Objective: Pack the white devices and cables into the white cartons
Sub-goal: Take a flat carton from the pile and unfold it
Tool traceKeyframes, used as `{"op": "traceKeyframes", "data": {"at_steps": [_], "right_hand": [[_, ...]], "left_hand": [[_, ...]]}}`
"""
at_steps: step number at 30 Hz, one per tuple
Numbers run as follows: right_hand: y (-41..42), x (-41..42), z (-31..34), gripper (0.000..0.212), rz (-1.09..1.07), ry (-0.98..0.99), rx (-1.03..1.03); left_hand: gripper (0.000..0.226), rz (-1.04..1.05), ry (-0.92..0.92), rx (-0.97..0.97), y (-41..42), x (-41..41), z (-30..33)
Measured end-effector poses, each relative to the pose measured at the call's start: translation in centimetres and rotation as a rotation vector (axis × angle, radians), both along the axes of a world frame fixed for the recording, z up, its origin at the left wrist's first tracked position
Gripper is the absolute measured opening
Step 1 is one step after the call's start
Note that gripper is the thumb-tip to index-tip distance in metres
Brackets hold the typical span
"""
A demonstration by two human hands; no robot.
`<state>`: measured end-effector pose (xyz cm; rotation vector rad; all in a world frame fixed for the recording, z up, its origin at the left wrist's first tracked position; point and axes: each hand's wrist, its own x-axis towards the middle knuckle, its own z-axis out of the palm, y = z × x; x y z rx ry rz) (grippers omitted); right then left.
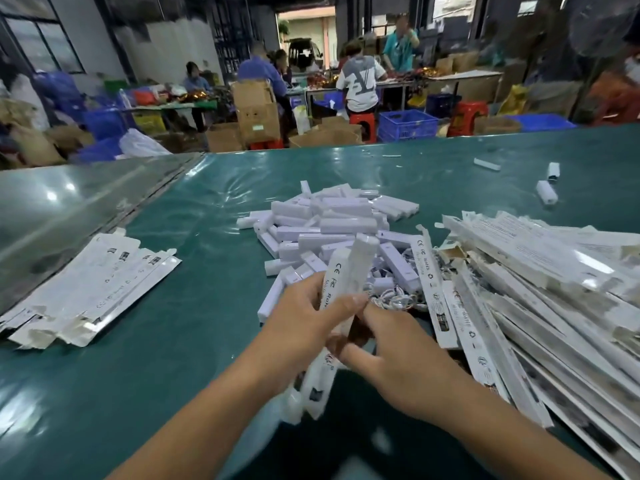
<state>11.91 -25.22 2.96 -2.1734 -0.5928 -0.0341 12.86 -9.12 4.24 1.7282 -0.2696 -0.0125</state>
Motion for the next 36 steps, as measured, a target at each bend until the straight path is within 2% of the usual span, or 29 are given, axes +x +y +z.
{"op": "traceKeyframes", "data": {"at_steps": [2, 5, 7, 9, 13, 16, 18, 21, 23, 28, 36], "right_hand": [[-0.2, 0.4, -1.1, 0.003, -0.010, 0.037, 0.136], [-0.7, 0.5, -2.2, 0.005, -0.045, 0.147, 0.442], [-0.7, 0.5, -2.5, 0.017, -0.016, 0.174, 0.569], [-0.7, 0.5, -2.8, 0.030, -0.002, 0.121, 0.604], [-0.8, 0.4, -2.7, 0.026, -0.012, -0.007, 0.613], [-0.8, 0.4, -2.9, 0.015, -0.088, -0.110, 0.607], [-0.9, 0.2, -3.2, 0.006, -0.156, -0.274, 0.545], [-0.9, -0.2, -3.3, 0.015, -0.173, -0.536, 0.425], [-0.7, -0.3, -3.2, 0.023, -0.151, -0.632, 0.346], [-0.4, -0.4, -3.2, 0.034, -0.178, -0.722, 0.223], [-0.2, -0.6, -3.1, 0.033, -0.163, -0.796, 0.229]], "left_hand": [[0.010, 0.009, -0.113, 0.179, 1.7, 0.4, 0.2], [0.003, 0.072, -0.232, 0.298, 3.1, 0.2, -0.6], [0.014, 0.123, -0.347, 0.440, 2.9, -0.1, -1.2], [0.030, 0.086, -0.440, 0.568, 2.4, -0.3, -1.6], [0.032, -0.040, -0.429, 0.623, 2.5, -0.8, -1.9], [0.020, 0.008, -0.465, 0.563, 2.8, -0.7, -1.9], [0.037, 0.079, -0.418, 0.491, 2.8, -0.4, -1.9], [0.061, 0.137, -0.422, 0.562, 2.5, -0.6, -2.3], [0.060, 0.156, -0.414, 0.614, 2.4, -0.8, -2.6], [0.053, 0.212, -0.428, 0.603, 1.9, -0.7, -2.8], [0.055, 0.265, -0.464, 0.634, 1.8, -0.9, -2.5]]}}
